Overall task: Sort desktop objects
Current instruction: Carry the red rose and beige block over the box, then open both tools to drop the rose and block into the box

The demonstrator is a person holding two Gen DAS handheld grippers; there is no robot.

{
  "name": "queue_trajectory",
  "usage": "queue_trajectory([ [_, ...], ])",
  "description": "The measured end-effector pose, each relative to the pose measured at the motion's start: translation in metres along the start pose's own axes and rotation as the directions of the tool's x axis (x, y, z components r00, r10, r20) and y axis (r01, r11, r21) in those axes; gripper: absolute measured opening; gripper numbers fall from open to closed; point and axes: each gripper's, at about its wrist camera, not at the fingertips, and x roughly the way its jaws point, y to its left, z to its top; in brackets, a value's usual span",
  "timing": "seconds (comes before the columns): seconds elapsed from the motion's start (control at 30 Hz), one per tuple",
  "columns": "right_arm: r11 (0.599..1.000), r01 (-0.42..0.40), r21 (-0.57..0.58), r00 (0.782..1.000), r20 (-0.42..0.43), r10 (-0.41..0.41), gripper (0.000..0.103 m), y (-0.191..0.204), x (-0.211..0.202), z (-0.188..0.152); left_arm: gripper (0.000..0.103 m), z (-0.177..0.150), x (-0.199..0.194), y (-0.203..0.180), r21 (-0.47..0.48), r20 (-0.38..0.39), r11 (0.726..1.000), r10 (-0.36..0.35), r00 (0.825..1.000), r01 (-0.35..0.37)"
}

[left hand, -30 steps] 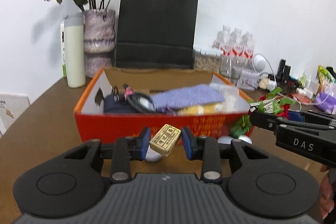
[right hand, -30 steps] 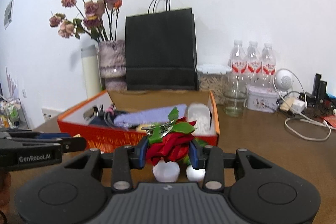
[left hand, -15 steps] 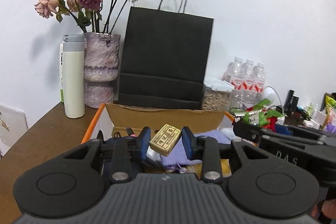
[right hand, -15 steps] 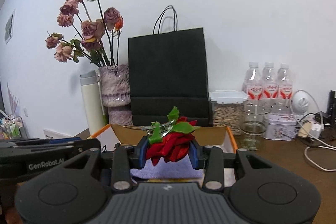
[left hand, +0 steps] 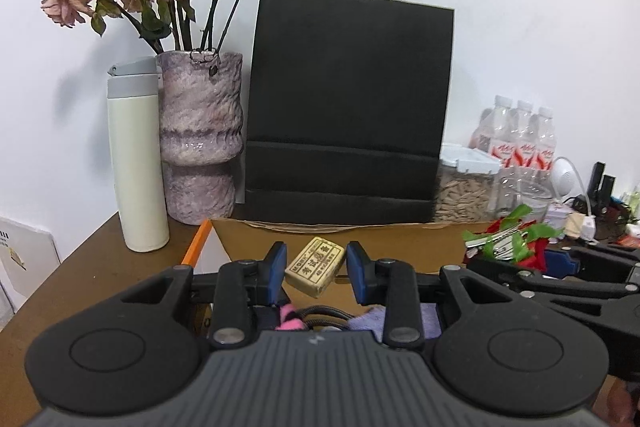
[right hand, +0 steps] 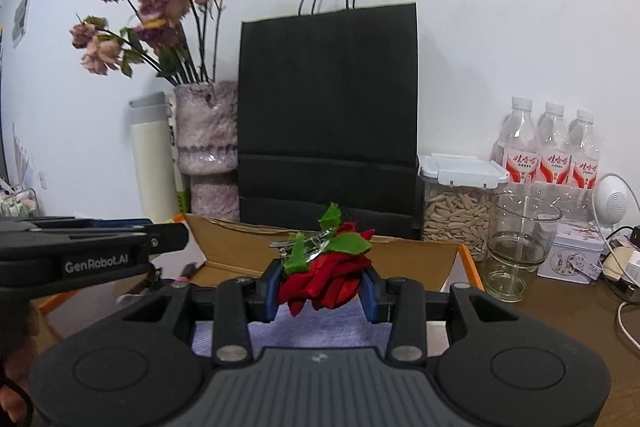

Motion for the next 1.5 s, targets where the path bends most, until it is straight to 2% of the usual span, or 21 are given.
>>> queue_trajectory([
  [0.3, 1.000, -0.001, 0.004, 0.999, -0.042, 0.001, 0.037, -0.010, 0.031, 0.000, 0.033, -0.004, 0.027, 0.001, 0.018, -0.030, 1.000, 0.015, 0.999, -0.014],
  [0.4, 1.000, 0.003, 0.005, 0.998, -0.066, -0.002, 0.037, -0.011, 0.034, -0.005, 0.033, -0.010, 0.029, 0.000, 0.033, -0.048, 0.999, 0.017, 0.999, -0.016],
  [0.77, 1.000, 0.014, -0.006, 0.995, -0.099, -0.014, 0.040, -0.010, 0.036, -0.012, 0.035, -0.015, 0.025, -0.005, 0.074, -0.039, 0.997, 0.019, 0.999, -0.016],
  [0.8, 1.000, 0.014, -0.005, 0.995, -0.102, -0.014, 0.042, -0.011, 0.036, -0.012, 0.037, -0.015, 0.024, -0.005, 0.077, -0.038, 0.997, 0.020, 0.999, -0.017],
  [0.83, 1.000, 0.016, -0.003, 0.995, -0.103, -0.017, 0.043, -0.011, 0.035, -0.012, 0.047, -0.015, 0.024, -0.006, 0.080, -0.036, 0.997, 0.023, 0.999, -0.020],
  [0.87, 1.000, 0.016, -0.002, 0.995, -0.100, -0.016, 0.049, -0.011, 0.034, -0.012, 0.059, -0.015, 0.023, -0.007, 0.081, -0.029, 0.996, 0.028, 0.999, -0.026],
  [0.9, 1.000, 0.016, 0.000, 0.995, -0.098, -0.016, 0.056, -0.011, 0.033, -0.012, 0.065, -0.015, 0.021, -0.007, 0.081, -0.021, 0.996, 0.031, 0.999, -0.029],
  [0.93, 1.000, 0.018, 0.001, 0.996, -0.092, -0.018, 0.059, -0.011, 0.032, -0.011, 0.074, -0.014, 0.020, -0.007, 0.082, -0.013, 0.996, 0.033, 0.999, -0.032],
  [0.97, 1.000, 0.023, 0.000, 0.996, -0.085, -0.023, 0.065, -0.011, 0.031, -0.011, 0.079, -0.014, 0.018, -0.007, 0.082, -0.003, 0.996, 0.040, 0.999, -0.039],
  [1.0, 1.000, 0.027, -0.001, 0.997, -0.078, -0.027, 0.067, -0.011, 0.029, -0.010, 0.081, -0.014, 0.017, -0.007, 0.081, 0.006, 0.996, 0.049, 0.999, -0.049],
  [1.07, 0.999, 0.035, 0.002, 0.997, -0.070, -0.035, 0.071, -0.012, 0.027, -0.009, 0.093, -0.013, 0.016, -0.005, 0.068, 0.013, 0.995, 0.071, 0.997, -0.072],
  [1.13, 0.999, 0.046, 0.003, 0.997, -0.064, -0.046, 0.077, -0.014, 0.025, -0.007, 0.101, -0.012, 0.015, -0.001, 0.043, 0.017, 0.995, 0.086, 0.996, -0.087],
  [1.2, 0.999, 0.051, 0.013, 0.997, -0.055, -0.050, 0.087, -0.016, 0.023, -0.005, 0.103, -0.011, 0.012, 0.004, 0.015, 0.032, 0.997, 0.077, 0.997, -0.078],
  [1.4, 0.999, 0.045, 0.016, 0.998, -0.049, -0.045, 0.102, -0.016, 0.018, -0.002, 0.103, -0.013, 0.008, 0.006, 0.003, 0.060, 0.997, 0.079, 0.995, -0.079],
  [1.5, 1.000, 0.031, 0.002, 0.998, -0.050, -0.031, 0.103, -0.011, 0.015, -0.002, 0.103, -0.013, 0.006, 0.008, -0.007, 0.066, 0.997, 0.081, 0.994, -0.081],
])
